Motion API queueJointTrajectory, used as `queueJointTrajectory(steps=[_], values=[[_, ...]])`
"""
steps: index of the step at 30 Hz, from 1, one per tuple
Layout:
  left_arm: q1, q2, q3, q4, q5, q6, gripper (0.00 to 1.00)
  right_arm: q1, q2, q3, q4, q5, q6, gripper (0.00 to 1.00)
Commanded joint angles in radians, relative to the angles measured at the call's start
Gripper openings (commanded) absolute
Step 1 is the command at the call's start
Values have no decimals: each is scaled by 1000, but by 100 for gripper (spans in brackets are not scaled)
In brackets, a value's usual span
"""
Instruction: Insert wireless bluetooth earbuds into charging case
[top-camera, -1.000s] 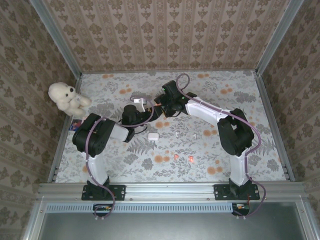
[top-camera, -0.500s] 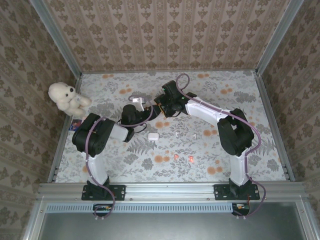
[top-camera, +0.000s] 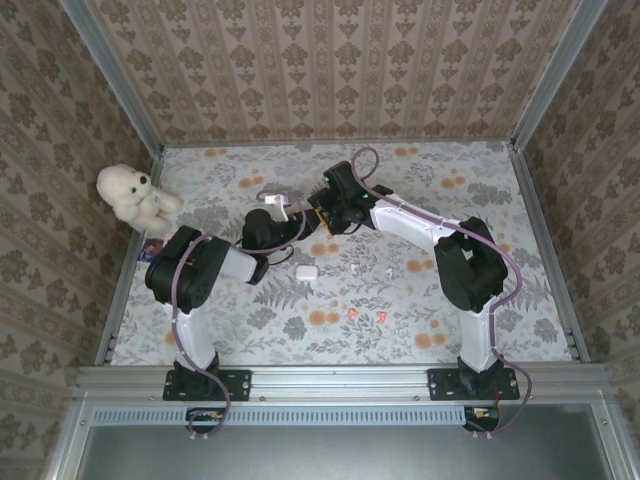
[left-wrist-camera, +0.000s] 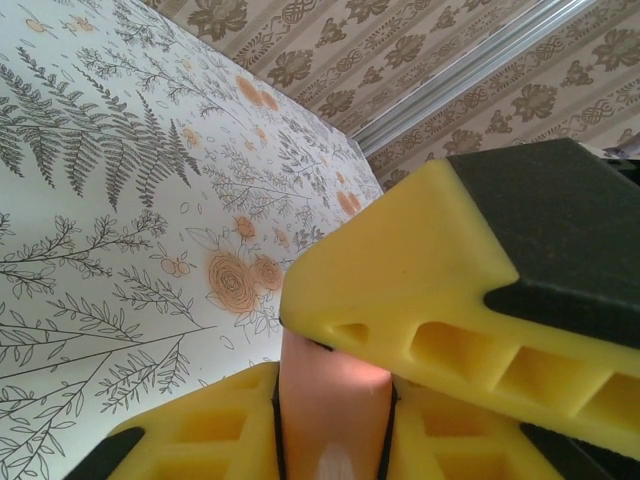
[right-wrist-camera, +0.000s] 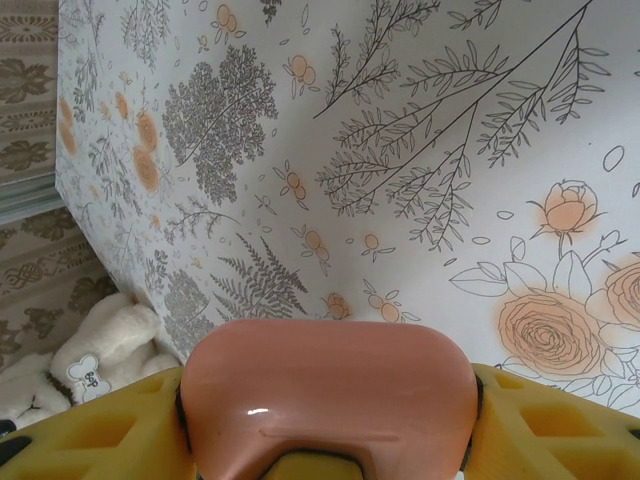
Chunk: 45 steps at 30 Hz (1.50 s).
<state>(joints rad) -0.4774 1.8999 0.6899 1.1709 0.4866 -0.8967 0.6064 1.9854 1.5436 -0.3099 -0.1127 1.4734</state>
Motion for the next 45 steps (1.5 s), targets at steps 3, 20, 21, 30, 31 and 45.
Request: queueJointTrajectory(steps=[3,20,21,30,31,45], values=[[6,21,10,35,-8,-16,17,7,4,5,15,-21,21,55],[89,-117,49,-192,253,18,0,-170,-328,-330,259,-77,-394,90],[97,-131,56,-219,282,28,0,-186,-353,-390,334,-126,-440,90],[112,-241,151,-502,452,184,0,-191,-500,-572,430,-283,-821,85],[112,-254,160,-534,462,203,0,-192,-506,-578,434,-295,-835,85],[69,-294,247,-754,478,329,0,-134,-432,-551,511,-371,-840,81]])
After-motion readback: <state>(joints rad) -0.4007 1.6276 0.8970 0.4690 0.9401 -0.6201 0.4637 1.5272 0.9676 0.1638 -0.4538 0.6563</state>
